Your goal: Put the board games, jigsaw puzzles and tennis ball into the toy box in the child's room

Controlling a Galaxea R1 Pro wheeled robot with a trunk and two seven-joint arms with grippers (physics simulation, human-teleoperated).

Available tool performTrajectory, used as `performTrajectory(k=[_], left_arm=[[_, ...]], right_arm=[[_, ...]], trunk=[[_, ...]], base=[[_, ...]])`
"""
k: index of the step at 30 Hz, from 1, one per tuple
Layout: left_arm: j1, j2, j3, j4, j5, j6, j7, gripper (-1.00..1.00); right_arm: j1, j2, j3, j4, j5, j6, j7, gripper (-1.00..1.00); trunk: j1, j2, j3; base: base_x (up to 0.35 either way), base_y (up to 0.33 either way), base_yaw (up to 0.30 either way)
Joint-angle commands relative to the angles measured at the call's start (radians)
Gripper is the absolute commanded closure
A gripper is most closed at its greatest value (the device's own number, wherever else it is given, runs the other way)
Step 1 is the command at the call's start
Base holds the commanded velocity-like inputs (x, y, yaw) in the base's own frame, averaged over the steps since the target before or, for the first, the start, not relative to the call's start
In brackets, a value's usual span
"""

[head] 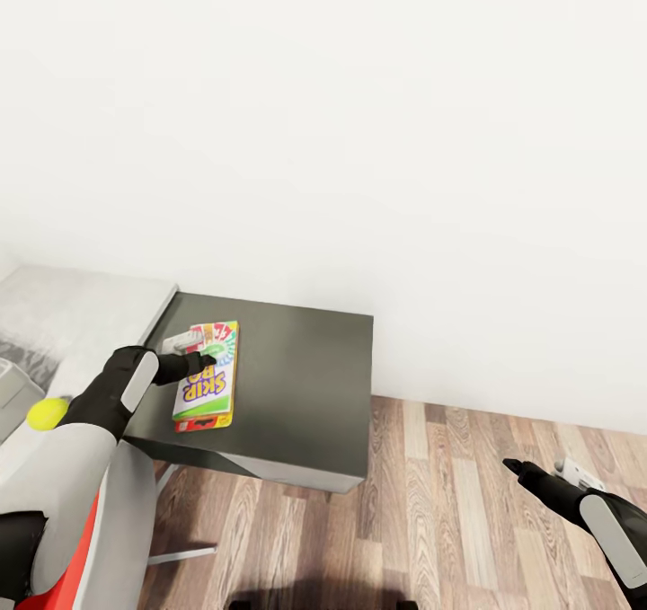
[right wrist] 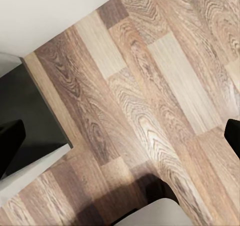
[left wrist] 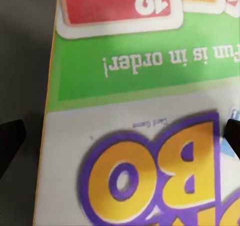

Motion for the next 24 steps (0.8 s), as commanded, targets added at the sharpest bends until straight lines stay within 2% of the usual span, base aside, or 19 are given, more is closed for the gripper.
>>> performTrajectory(k=[1,11,24], left_arm=[[0.000,-0.001,0.002,0.000,-0.005,0.006,-0.002,-1.00],[0.000,-0.001,0.001,0.000,-0.007,0.005,-0.045,-1.00],[0.000,-0.001,0.000,-0.005,-0.005,0.005,-0.051,-1.00]], right_arm=[[0.000,0.000,0.000,-0.002,-0.011,0.004,-0.009,-1.00],[0.000,0.000,0.000,-0.002,-0.011,0.003,-0.008,-1.00],[0.000,0.000,0.000,-0.002,-0.011,0.003,-0.009,-1.00]], trunk=[[0.001,-0.001,-0.002],[0.001,-0.001,-0.006],[0.001,-0.001,-0.006]], base=[[0.000,-0.024,0.000],[0.000,-0.113,0.000],[0.000,-0.133,0.000]])
